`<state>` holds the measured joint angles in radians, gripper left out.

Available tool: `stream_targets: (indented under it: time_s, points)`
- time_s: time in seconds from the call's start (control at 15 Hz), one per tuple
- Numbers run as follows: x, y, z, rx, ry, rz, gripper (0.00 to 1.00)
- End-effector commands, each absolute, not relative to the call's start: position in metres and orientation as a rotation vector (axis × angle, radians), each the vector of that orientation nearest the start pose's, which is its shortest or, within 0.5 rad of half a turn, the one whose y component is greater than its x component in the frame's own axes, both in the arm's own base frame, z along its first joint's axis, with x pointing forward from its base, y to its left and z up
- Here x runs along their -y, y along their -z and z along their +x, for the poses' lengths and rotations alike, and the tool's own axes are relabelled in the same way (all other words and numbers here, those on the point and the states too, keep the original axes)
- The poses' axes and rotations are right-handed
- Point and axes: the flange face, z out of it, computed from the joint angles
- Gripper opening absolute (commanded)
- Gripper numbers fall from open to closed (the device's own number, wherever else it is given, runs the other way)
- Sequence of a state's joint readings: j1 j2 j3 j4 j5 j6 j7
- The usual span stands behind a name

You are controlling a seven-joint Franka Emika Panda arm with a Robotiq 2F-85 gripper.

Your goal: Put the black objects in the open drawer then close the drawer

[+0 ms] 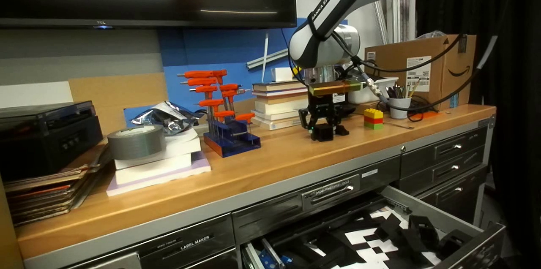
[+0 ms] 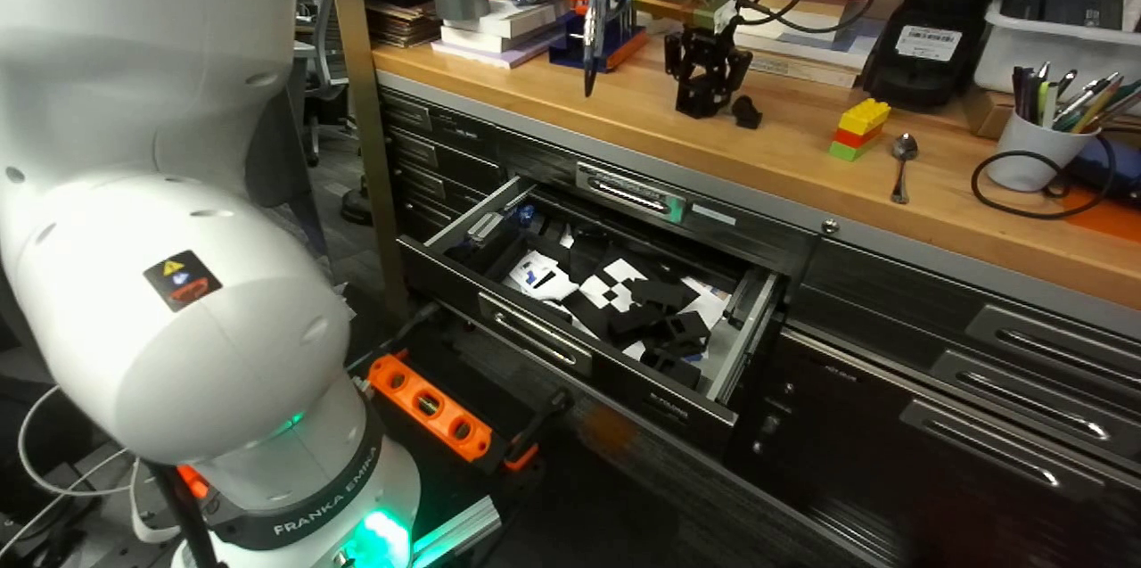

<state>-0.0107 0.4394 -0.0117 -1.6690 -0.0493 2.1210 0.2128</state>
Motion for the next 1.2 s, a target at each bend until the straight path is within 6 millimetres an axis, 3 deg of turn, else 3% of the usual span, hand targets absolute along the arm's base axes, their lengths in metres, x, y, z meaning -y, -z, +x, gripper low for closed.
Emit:
stream_targets:
  time_s: [0.0, 0.33, 0.6, 1.13]
  points:
    - [0.019, -0.356, 0.677, -0.322, 0.012, -3.156, 0.34]
    - [0.021, -0.359, 0.661, -0.355, -0.043, -3.158, 0.32]
    - [0.022, -0.361, 0.621, -0.34, -0.041, -3.144, 0.32]
    - [0.013, -0.356, 0.519, -0.323, -0.009, -3.139, 0.32]
